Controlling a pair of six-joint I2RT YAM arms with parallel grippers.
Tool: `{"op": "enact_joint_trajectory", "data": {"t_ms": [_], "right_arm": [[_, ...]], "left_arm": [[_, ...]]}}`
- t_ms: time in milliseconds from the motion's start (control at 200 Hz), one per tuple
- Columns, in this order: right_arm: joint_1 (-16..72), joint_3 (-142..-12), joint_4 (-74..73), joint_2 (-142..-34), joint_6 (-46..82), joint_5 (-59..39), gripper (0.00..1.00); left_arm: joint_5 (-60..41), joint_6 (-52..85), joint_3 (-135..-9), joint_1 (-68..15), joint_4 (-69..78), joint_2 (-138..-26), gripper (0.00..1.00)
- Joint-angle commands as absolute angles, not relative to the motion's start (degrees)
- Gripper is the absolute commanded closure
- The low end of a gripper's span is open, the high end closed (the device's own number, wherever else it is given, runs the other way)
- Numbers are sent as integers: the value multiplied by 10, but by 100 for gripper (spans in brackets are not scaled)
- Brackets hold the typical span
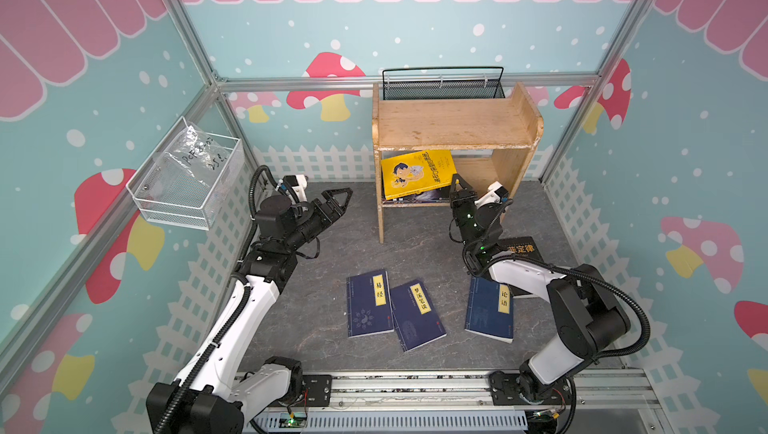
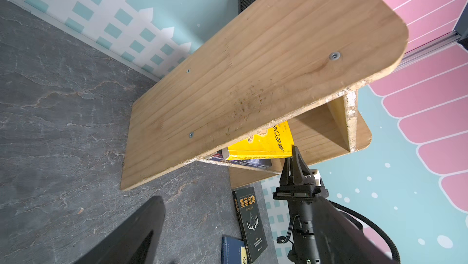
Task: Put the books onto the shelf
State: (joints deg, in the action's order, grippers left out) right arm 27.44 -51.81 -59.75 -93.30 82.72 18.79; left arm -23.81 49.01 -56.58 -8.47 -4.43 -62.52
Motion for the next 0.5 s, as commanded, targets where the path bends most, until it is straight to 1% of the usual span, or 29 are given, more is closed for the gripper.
{"op": "enact_joint_trajectory", "data": {"t_ms": [0,495], "right_arm": [[292,-546,-616,-945,829,183,100],[297,-520,-595,-921,809,184,100]], "left_arm": [[-252,487,-557,-79,-40,-616,8],[-251,494,-540,-71,-28,-608,8]]}}
